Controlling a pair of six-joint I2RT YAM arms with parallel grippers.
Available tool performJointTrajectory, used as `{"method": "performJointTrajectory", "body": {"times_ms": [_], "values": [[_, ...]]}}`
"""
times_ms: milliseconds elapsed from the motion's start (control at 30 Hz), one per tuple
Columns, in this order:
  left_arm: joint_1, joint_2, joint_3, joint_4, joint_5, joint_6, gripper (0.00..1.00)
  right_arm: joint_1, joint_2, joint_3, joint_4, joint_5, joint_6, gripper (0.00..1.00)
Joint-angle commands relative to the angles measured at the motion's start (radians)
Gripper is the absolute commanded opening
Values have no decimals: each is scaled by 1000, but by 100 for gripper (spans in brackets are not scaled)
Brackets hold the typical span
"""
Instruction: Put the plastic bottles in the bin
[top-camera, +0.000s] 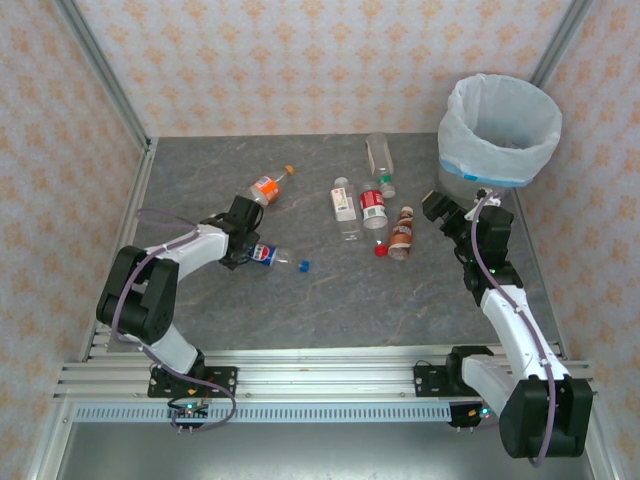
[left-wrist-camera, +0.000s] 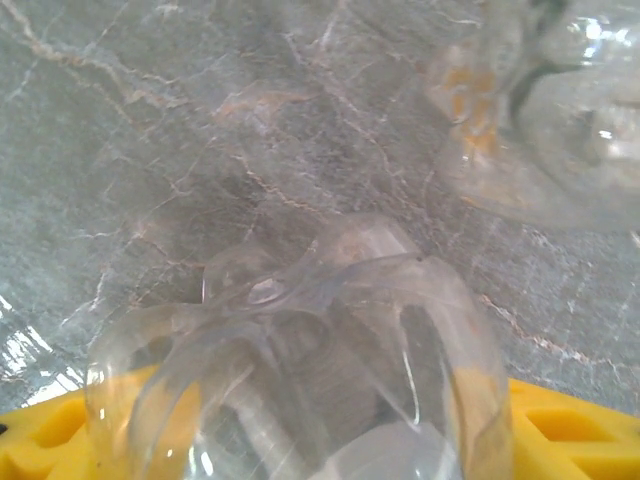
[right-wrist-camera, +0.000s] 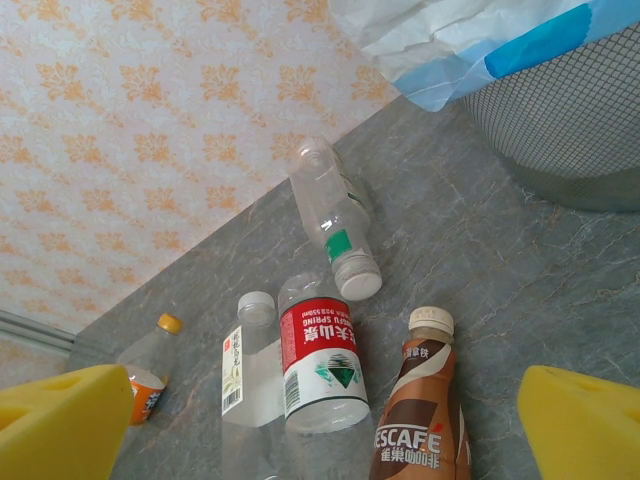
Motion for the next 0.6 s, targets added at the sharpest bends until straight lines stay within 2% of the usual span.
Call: {"method": "performJointTrajectory", "body": {"times_ms": [0, 133, 267, 467, 567], "values": [[-25, -43, 16, -10, -32, 147, 44, 4, -4, 21, 1, 6, -7, 99], [-80, -54, 61, -51, -63, 231, 43, 4, 13, 22, 6, -16, 2, 99], [-113, -65, 79, -51, -53, 276, 43, 8, 23, -8, 70, -115, 3, 99], [-119, -105, 67, 34, 39, 304, 43, 21, 33, -12, 34, -201, -16, 99], [-123, -119, 78, 84, 104, 337, 43, 70, 50, -8, 14, -202, -27, 99]]}}
